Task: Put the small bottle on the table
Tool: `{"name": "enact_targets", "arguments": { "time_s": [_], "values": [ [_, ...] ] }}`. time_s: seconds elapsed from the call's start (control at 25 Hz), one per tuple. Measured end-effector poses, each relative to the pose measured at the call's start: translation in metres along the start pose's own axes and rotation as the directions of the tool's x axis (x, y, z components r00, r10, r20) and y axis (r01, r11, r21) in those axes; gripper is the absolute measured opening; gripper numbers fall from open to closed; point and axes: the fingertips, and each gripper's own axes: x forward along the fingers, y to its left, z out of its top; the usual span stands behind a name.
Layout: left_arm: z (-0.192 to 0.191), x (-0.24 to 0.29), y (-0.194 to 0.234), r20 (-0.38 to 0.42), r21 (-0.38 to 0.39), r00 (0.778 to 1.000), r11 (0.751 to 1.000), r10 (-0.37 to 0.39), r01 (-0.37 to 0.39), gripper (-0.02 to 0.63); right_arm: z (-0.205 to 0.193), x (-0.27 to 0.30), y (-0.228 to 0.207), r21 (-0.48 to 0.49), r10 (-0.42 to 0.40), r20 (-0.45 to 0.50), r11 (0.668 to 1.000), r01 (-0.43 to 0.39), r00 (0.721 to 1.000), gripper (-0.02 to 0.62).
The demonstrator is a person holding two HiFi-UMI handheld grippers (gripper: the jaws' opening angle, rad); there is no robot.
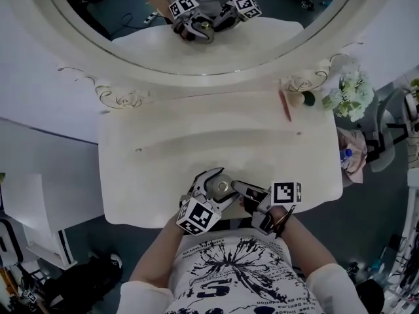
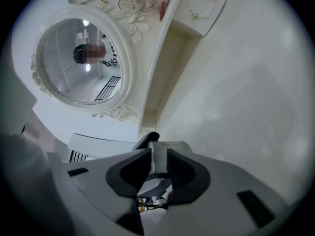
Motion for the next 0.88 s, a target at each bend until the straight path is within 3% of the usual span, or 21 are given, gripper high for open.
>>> {"name": "enact_targets", "arguments": {
  "time_s": [0.08, 0.2, 0.32, 0.4, 0.48, 0.64, 0.76, 0.88],
  "values": [
    [0.008, -0.007, 0.002, 0.027, 0.003, 0.999, 0.999, 0.034, -0.034, 0.350, 0.005, -0.002, 0.010, -0.026, 0.031, 0.030, 0.999, -0.030, 0.999, 0.076],
    [0.021, -0.020, 0.000, 0.069, 0.019, 0.996, 0.998, 0.055, -0.057, 0.350, 0.014, -0.011, 0.026, -0.103, 0.040, 0.088, 0.994, -0.031, 0.995, 0.057],
    [0.042, -0.037, 0.001, 0.134, -0.011, 0.988, 0.997, 0.072, -0.071, 0.350, 0.026, -0.026, 0.035, -0.211, -0.013, 0.167, 0.976, 0.049, 0.986, 0.052],
    [0.058, -0.049, 0.009, 0.194, -0.036, 0.974, 0.993, 0.117, -0.112, 0.280, 0.033, -0.033, 0.040, -0.307, -0.051, 0.216, 0.945, 0.117, 0.975, 0.046],
    [0.071, -0.061, 0.020, 0.237, -0.056, 0.956, 0.985, 0.174, -0.165, 0.112, 0.039, -0.038, 0.049, -0.393, -0.069, 0.262, 0.903, 0.172, 0.963, 0.040],
    [0.081, -0.077, 0.044, 0.232, -0.047, 0.927, 0.955, 0.296, -0.293, 0.053, 0.050, -0.046, 0.074, -0.530, -0.064, 0.366, 0.806, 0.264, 0.928, 0.032],
    [0.091, -0.089, 0.057, 0.246, -0.054, 0.896, 0.928, 0.370, -0.368, 0.020, 0.060, -0.056, 0.093, -0.620, -0.053, 0.477, 0.687, 0.378, 0.877, 0.032],
    [0.100, -0.104, 0.059, 0.253, -0.080, 0.886, 0.921, 0.389, -0.381, 0.018, 0.065, -0.063, 0.106, -0.662, -0.042, 0.550, 0.587, 0.466, 0.834, 0.032]
  ]
}}
